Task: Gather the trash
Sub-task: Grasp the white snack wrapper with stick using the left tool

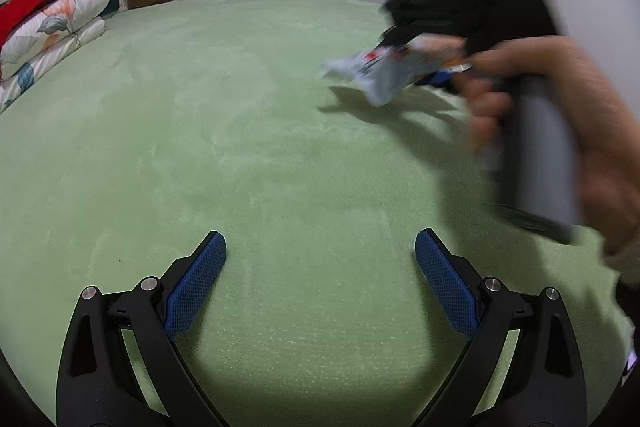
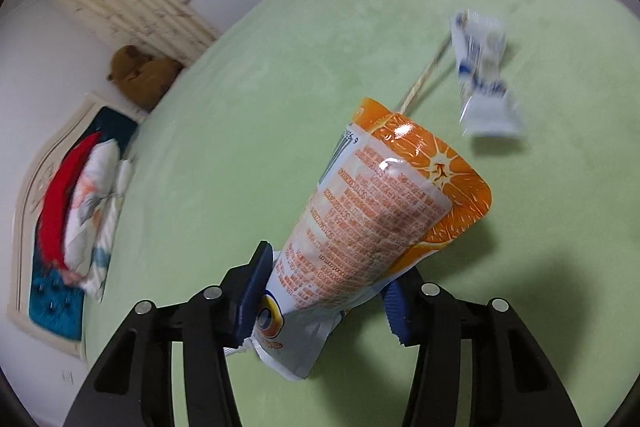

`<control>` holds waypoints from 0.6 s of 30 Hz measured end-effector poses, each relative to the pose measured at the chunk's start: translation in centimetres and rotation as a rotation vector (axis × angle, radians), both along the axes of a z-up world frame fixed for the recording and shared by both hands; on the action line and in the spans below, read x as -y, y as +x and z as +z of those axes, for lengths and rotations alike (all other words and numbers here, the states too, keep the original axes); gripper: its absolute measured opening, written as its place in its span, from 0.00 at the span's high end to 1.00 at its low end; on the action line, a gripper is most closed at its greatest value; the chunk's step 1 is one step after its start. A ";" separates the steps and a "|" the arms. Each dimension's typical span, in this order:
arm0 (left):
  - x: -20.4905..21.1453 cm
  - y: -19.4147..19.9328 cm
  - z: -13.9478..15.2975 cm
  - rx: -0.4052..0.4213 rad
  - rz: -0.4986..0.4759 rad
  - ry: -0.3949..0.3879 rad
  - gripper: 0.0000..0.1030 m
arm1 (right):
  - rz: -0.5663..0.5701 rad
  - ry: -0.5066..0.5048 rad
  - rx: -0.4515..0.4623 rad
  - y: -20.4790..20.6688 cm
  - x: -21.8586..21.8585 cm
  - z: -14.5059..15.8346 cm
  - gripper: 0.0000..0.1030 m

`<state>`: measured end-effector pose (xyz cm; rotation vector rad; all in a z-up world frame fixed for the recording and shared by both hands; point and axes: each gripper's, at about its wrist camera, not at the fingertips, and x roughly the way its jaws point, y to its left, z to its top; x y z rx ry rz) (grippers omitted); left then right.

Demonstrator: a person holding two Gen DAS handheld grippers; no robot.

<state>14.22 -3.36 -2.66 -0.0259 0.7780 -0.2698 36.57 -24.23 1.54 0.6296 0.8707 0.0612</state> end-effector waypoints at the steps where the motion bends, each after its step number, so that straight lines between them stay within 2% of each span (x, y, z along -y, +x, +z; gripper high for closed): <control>1: 0.0 0.1 0.0 -0.004 -0.002 -0.003 0.10 | 0.022 -0.019 0.035 -1.4 0.7 1.3 0.51; 4: 0.1 0.5 -0.2 -0.025 -0.007 0.004 0.10 | 0.069 -0.076 0.093 -5.2 3.0 3.8 0.51; 7: 0.4 0.6 -0.2 -0.037 -0.010 0.024 0.10 | 0.095 -0.149 0.116 -9.9 5.7 4.8 0.51; 10: 0.4 0.7 0.0 -0.059 -0.031 0.027 0.10 | 0.114 -0.176 0.100 -14.9 8.2 4.4 0.51; 15: 0.9 1.6 2.3 -0.110 -0.124 -0.030 0.10 | 0.143 -0.232 0.106 -22.6 10.6 2.8 0.51; 18: 4.1 4.0 4.5 -0.066 -0.184 0.060 0.10 | 0.162 -0.238 0.119 -25.1 10.4 1.8 0.51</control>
